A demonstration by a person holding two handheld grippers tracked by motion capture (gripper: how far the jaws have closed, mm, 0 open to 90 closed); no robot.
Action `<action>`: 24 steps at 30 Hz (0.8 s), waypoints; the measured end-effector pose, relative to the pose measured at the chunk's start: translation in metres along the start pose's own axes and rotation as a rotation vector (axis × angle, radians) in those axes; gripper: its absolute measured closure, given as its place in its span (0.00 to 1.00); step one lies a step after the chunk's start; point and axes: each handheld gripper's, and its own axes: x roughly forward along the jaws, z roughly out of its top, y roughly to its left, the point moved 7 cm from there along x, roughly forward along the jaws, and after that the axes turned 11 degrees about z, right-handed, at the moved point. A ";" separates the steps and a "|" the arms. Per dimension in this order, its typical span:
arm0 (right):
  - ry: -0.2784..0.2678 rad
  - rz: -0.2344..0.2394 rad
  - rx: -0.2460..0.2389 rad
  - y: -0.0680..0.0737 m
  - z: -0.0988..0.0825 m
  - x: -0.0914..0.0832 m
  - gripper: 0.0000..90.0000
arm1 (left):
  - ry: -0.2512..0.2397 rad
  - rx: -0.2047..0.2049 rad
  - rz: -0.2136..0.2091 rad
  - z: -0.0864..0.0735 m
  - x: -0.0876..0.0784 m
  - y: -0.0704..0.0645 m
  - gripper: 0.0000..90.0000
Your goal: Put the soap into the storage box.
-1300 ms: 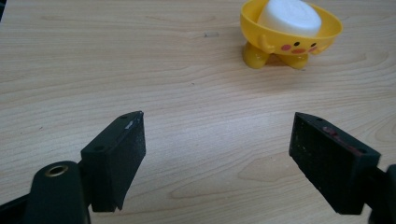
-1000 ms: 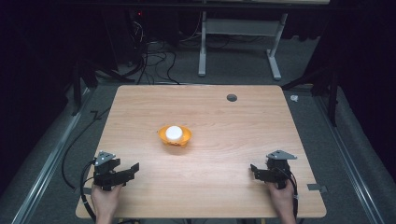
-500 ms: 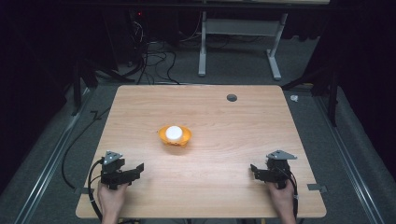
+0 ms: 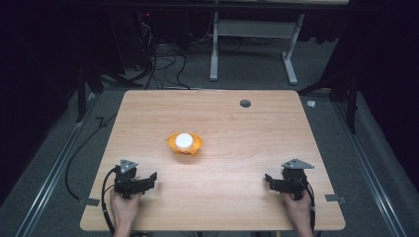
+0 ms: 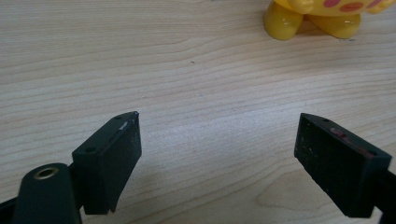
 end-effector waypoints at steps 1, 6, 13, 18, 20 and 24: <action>0.000 0.000 0.000 0.000 0.000 0.000 0.20 | -0.006 0.002 0.007 0.000 0.001 0.000 0.17; 0.000 -0.001 0.001 0.000 0.000 0.000 0.20 | -0.012 0.001 0.027 0.001 0.004 0.000 0.17; -0.002 -0.002 0.001 0.000 0.000 0.000 0.20 | -0.018 0.022 0.080 0.001 0.010 -0.001 0.17; 0.000 -0.002 0.002 0.000 0.000 0.000 0.20 | -0.014 0.032 0.085 0.001 0.013 -0.003 0.17; -0.001 -0.002 0.002 0.000 0.000 0.000 0.20 | -0.010 0.040 0.089 0.000 0.015 -0.006 0.17; -0.001 -0.002 0.002 0.000 0.000 0.000 0.20 | -0.001 0.051 0.093 -0.002 0.017 -0.007 0.17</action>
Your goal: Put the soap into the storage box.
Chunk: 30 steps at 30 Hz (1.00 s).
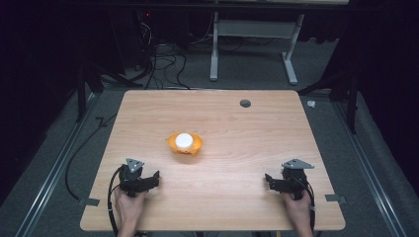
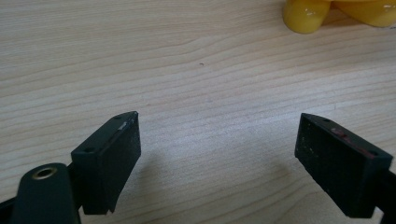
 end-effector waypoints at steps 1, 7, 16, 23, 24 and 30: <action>0.000 0.000 0.000 0.000 0.000 0.000 0.20 | 0.008 0.002 0.003 -0.001 0.001 -0.001 0.17; 0.001 0.000 0.003 0.000 0.000 0.000 0.20 | 0.017 -0.001 0.003 -0.001 0.004 -0.001 0.17; 0.000 -0.003 0.004 0.000 0.000 0.000 0.20 | 0.013 -0.010 -0.009 -0.001 0.007 -0.002 0.15; 0.000 -0.001 0.004 0.000 0.000 0.000 0.20 | 0.012 -0.007 -0.012 -0.001 0.007 -0.002 0.15; 0.000 -0.001 0.004 0.000 0.000 0.000 0.20 | 0.012 -0.008 -0.012 -0.001 0.007 -0.002 0.15; -0.003 0.000 0.006 0.000 0.000 0.000 0.20 | 0.013 -0.007 -0.013 -0.001 0.007 -0.002 0.15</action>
